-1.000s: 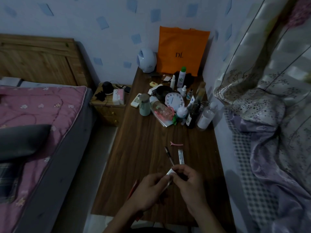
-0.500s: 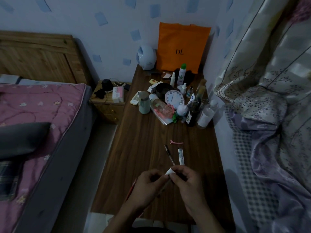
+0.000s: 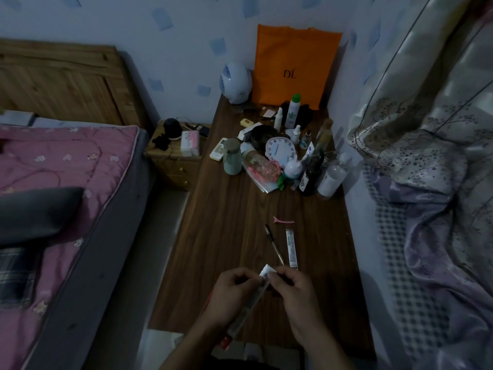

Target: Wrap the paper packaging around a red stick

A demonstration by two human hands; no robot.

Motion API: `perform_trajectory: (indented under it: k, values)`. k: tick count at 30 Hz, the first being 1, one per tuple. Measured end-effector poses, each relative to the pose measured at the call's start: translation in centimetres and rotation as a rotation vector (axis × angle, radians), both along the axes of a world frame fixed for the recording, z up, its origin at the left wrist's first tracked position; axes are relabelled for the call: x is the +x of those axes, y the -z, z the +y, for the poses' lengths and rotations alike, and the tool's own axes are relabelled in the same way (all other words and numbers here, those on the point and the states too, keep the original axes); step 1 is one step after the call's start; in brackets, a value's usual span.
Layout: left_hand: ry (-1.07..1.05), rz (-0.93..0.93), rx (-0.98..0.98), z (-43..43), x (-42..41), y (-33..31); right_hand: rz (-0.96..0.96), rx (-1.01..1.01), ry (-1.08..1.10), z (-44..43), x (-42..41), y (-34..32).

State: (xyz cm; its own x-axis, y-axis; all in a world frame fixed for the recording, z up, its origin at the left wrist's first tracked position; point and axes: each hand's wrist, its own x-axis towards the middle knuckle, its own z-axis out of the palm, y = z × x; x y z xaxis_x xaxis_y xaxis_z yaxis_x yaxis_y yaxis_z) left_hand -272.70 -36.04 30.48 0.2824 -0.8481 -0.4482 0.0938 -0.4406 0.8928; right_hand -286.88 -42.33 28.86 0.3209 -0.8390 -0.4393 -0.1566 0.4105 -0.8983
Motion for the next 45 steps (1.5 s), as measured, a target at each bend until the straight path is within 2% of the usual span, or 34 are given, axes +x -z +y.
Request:
perform_trajectory:
  k: [3, 10, 18, 24, 30, 37, 45]
  values:
    - [0.087, -0.036, 0.038, 0.3, 0.5, 0.5, 0.025, -0.006, 0.050, -0.2, 0.0, 0.3]
    - [0.088, -0.070, 0.088, 1.2, 1.0, 2.1, 0.125, 0.000, 0.001, 0.2, 1.0, 1.7]
    - [0.145, -0.093, 0.162, 1.3, 2.1, 4.9, 0.108, 0.085, 0.001, -0.5, 2.0, 3.8]
    - [0.227, -0.208, 0.247, 1.4, 4.1, 7.5, 0.242, 0.142, 0.018, -2.0, 2.4, 7.6]
    - [0.224, -0.326, 0.349, 2.0, 5.5, 9.8, 0.368, 0.170, 0.024, -2.9, 3.3, 11.2]
    - [0.208, -0.303, 0.352, 2.2, 6.2, 11.8, 0.490, 0.113, -0.063, -3.4, 3.8, 14.1]
    - [0.227, -0.321, 0.369, 1.6, 6.7, 12.7, 0.719, -0.024, -0.200, -3.8, 3.6, 16.6]
